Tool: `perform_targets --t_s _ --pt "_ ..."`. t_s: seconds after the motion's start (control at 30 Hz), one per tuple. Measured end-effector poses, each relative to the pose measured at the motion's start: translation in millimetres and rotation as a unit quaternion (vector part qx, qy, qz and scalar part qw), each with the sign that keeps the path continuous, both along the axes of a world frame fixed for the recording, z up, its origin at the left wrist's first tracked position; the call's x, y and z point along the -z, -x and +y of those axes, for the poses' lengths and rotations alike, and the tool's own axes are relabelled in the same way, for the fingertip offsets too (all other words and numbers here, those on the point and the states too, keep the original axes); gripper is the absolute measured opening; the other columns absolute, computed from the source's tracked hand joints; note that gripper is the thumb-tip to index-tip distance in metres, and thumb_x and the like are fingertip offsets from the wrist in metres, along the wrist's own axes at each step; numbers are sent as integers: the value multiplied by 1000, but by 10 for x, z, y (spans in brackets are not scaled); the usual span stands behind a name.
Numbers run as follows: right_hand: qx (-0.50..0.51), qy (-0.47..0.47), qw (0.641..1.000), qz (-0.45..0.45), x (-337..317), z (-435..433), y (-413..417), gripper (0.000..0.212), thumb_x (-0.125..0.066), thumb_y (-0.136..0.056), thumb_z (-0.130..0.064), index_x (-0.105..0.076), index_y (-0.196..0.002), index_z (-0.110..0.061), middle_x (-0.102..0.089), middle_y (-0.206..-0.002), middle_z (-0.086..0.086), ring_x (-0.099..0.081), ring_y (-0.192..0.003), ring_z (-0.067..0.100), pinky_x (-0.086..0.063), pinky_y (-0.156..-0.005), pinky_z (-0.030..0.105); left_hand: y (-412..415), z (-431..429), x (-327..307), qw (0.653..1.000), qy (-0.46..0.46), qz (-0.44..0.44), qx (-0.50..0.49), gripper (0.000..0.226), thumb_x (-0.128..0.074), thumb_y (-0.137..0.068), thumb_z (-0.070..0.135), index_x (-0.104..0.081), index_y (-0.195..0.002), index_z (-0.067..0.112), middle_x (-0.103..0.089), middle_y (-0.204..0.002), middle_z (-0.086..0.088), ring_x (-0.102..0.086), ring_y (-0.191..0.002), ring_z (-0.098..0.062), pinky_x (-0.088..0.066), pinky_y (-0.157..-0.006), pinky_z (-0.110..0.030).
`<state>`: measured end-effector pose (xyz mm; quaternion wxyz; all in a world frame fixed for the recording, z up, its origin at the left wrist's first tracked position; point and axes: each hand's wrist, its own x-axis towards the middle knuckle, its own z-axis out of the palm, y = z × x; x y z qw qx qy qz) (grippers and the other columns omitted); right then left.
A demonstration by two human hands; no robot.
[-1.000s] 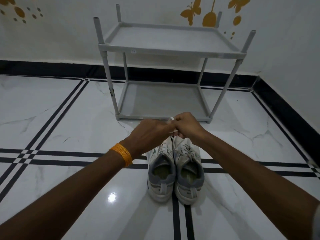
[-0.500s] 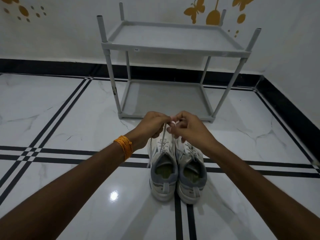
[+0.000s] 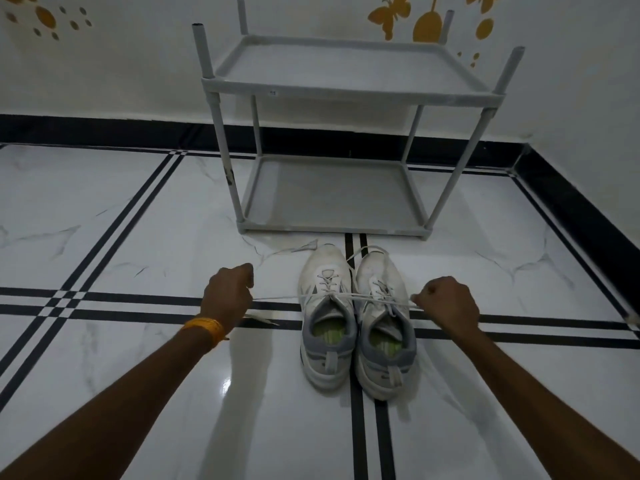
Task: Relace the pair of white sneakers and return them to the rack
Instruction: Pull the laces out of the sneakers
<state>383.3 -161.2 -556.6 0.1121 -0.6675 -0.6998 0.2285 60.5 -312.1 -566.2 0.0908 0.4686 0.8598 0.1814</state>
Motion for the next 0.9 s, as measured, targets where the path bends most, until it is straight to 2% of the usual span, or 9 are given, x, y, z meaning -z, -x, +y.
perform_targets --t_s 0.2,0.27,0.33,0.4,0.57,0.67,0.73,0.8,0.9 --pt "-36 -116 986 -114 -231 50 94 31 -75 -74 -39 -67 -64 -10 -63 -59 4 -51 -53 19 -39 -53 25 -18 78 -38 992 40 112 53 13 -56 -85 -3 -59 -97 2 -66 -86 -20 -49 -66 -27 -36 -60 -31" --pt "-25 -36 996 84 -388 169 32 39 -77 -75 -36 -56 -54 -12 -55 -56 1 -53 -56 18 -45 -58 28 31 74 -50 997 16 74 33 14 -56 -84 -5 -61 -94 2 -67 -85 -20 -55 -70 -31 -36 -60 -31" --pt "27 131 908 398 -502 228 -23 38 -77 -80 -23 -52 -52 -13 -49 -55 3 -54 -59 18 -56 -70 36 81 74 -51 1000 -11 24 3 17 -55 -81 -7 -63 -92 4 -65 -81 -18 -58 -76 -33 -36 -61 -31" --pt "40 180 847 498 -487 253 -50 41 -74 -82 -17 -50 -49 -16 -38 -50 3 -45 -51 18 -55 -62 34 105 75 -38 1000 -26 -3 -5 19 -55 -79 -7 -63 -91 5 -62 -75 -16 -59 -77 -34 -36 -61 -30" --pt "-97 -140 976 132 -395 261 -38 47 -72 -81 -36 -41 -56 -11 -42 -50 2 -40 -49 16 -30 -48 28 86 96 -43 999 -10 40 30 16 -58 -84 -4 -62 -98 4 -68 -86 -19 -58 -75 -30 -38 -63 -29" --pt "-130 -89 987 -16 -372 268 10 40 -64 -79 -59 -59 -70 -20 -66 -74 4 -61 -72 21 -44 -61 30 55 98 -12 994 40 88 55 19 -54 -90 8 -61 -108 5 -70 -95 -17 -62 -83 -32 -45 -67 -32" --pt "-164 -39 973 -160 -299 186 72 45 -60 -81 -59 -63 -106 -22 -66 -112 8 -59 -103 28 -47 -83 41 -34 105 10 981 99 135 99 33 -49 -96 25 -56 -126 12 -67 -114 -12 -61 -105 -31 -47 -83 -37" --pt "-203 -79 959 -183 -236 70 169 50 -60 -86 -48 -54 -127 -20 -55 -131 9 -47 -121 31 -40 -95 48 -206 154 20 972 83 151 159 40 -47 -97 31 -52 -135 19 -60 -132 -7 -50 -125 -30 -43 -96 -43" --pt "-296 -74 952 -1 -240 -182 448 33 -65 -87 -26 -64 -119 -17 -62 -125 5 -54 -112 23 -44 -93 38 -557 223 10 973 -7 17 230 31 -53 -95 22 -64 -123 15 -66 -124 -8 -54 -117 -29 -47 -95 -42"
